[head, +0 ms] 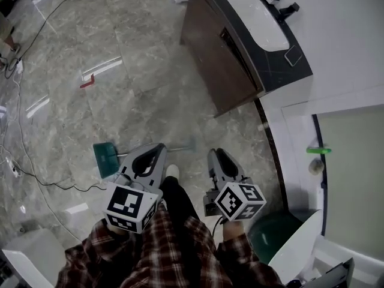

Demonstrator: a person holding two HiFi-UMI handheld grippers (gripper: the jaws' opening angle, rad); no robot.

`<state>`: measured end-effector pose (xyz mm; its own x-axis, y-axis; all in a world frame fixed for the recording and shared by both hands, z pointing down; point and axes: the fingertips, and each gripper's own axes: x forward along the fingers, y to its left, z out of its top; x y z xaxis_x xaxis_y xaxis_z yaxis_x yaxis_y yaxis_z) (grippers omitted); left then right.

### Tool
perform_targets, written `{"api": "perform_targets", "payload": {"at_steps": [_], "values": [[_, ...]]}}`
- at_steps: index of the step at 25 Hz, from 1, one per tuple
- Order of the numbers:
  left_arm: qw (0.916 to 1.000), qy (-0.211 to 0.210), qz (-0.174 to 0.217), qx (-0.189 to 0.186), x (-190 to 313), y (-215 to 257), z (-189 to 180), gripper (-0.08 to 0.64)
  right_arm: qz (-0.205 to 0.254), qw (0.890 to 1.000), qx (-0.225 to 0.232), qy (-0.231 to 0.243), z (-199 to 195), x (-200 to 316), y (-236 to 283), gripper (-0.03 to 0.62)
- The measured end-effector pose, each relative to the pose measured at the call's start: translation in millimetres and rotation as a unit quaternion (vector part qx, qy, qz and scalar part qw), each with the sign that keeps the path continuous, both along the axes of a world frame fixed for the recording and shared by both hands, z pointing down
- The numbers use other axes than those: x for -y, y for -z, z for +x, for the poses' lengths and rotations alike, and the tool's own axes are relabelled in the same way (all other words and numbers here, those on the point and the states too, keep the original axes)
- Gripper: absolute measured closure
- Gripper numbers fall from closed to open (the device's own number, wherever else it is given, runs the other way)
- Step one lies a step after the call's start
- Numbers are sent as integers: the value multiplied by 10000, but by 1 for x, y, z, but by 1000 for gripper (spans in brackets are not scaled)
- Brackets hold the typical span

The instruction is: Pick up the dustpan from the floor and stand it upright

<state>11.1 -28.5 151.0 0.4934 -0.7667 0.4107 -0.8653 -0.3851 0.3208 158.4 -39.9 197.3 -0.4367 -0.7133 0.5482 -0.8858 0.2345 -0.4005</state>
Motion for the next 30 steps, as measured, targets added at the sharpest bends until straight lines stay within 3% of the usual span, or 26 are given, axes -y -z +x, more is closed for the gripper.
{"api": "perform_targets", "payload": {"at_steps": [6, 12, 19, 30], "values": [[9998, -20, -198, 54, 15, -25, 6, 560, -190, 9997, 102, -61, 4, 23, -25, 446], [9990, -77, -418, 125, 29, -69, 13, 559, -566, 9984, 54, -60, 10, 31, -80, 446], [9967, -57, -787, 190, 35, -147, 9, 559, -1319, 9898, 372, -392, 15, 27, -183, 429], [9876, -34, -1558, 206, 12, -321, 7, 560, -2251, 9667, 518, -1098, 45, 9, -379, 411]]}}
